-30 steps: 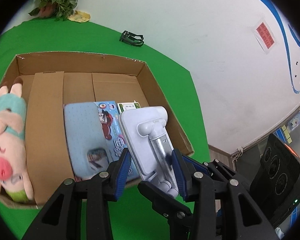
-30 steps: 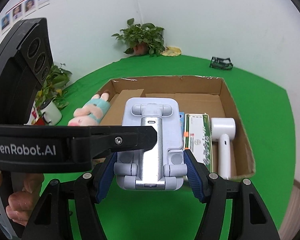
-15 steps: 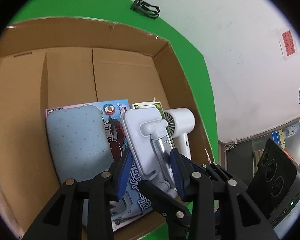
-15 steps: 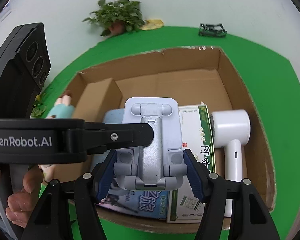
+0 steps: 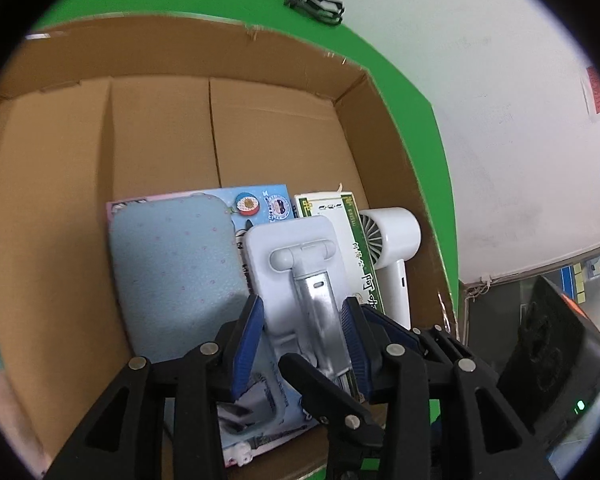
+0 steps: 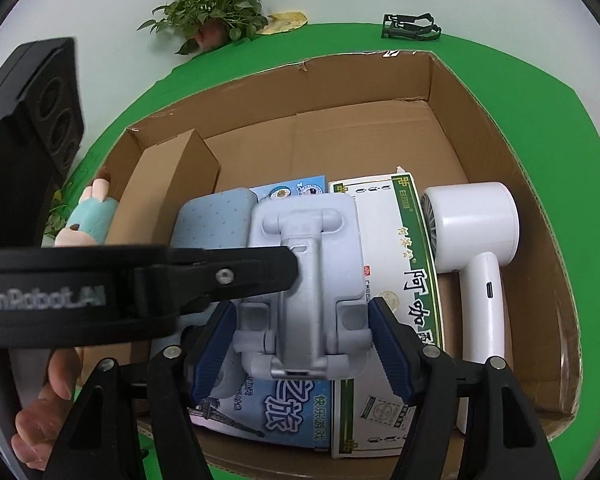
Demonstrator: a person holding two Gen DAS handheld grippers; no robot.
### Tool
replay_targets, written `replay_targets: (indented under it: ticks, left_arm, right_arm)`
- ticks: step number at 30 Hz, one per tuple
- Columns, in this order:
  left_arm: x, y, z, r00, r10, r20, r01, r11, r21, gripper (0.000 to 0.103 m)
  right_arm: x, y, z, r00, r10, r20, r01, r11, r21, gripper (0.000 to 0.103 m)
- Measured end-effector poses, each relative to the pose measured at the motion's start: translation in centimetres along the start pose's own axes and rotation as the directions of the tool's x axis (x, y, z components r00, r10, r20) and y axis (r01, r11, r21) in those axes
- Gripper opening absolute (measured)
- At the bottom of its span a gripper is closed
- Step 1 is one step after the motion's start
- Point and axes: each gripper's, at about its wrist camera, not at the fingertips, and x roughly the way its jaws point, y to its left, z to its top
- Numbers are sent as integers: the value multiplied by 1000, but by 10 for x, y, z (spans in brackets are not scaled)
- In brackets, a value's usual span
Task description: Organize objects
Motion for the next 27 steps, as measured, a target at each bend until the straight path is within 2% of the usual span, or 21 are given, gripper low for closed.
replay_targets:
  ticks: [2,4,5,6,7,8,9,10,11,12,13,14,15,17,20,21,23,27]
  left_arm:
    - [-21,-5,-9,997,30,65,-33,999,33,40]
    - [-51,-13,-24,982,90,163,-103,992,71,40]
    - [-68,-17,-33,964,130,230,-155,984,92,45]
    - [-88,-23,-46,930,185,318,-230,967,111,56]
    - [-106,-28,-59,887,233,398,-301,946,117,65]
    - [-124,-33,-75,825,280,490,-377,920,110,85]
    - [-141,-38,-95,740,320,592,-452,888,85,93]
    - [-151,-42,-112,658,343,671,-504,862,54,95]
    - [-160,-43,-129,575,367,731,-552,834,15,103]
    - [-166,-42,-144,496,406,767,-600,799,-35,102]
    - [-166,-42,-154,453,431,781,-629,775,-63,102]
    - [-164,-41,-164,430,448,784,-649,757,-77,102]
    - [-157,-39,-173,420,465,779,-663,744,-87,102]
    - [-140,-32,-187,408,492,769,-675,730,-108,102]
    - [-116,-16,-200,393,528,753,-685,715,-144,102]
    - [-103,-11,-200,398,547,737,-687,710,-155,102]
    - [-88,-4,-198,414,564,715,-684,711,-164,102]
    - [-65,9,-193,448,574,685,-668,725,-170,102]
  right_arm:
    - [-3,-1,-2,1000,7,-4,-7,1000,-2,76]
    - [-15,-3,-6,999,14,32,-13,1000,-13,76]
    - [-23,-3,-9,998,17,60,-16,1000,-27,78]
    - [-32,-3,-13,995,22,95,-18,999,-49,85]
    - [-43,0,-18,990,25,140,-14,996,-83,97]
    - [-55,3,-26,981,21,195,2,993,-117,103]
    - [-66,7,-35,967,11,256,28,989,-148,103]
    - [-75,12,-43,949,-13,315,71,982,-173,103]
    - [-86,19,-54,913,-56,404,145,970,-193,103]
    - [-92,22,-61,893,-60,446,166,965,-204,103]
    - [-99,27,-70,877,-27,479,151,963,-223,103]
    - [-101,28,-74,876,-8,483,133,965,-225,103]
    - [-101,29,-77,874,5,486,118,968,-223,103]
    - [-96,30,-88,860,-19,509,145,967,-209,103]
    - [-86,29,-102,855,-51,516,173,966,-193,103]
    - [-80,30,-107,849,-78,523,205,960,-188,103]
    - [-72,26,-113,847,-86,525,213,959,-186,103]
    - [-56,12,-114,868,-93,488,185,972,-143,103]
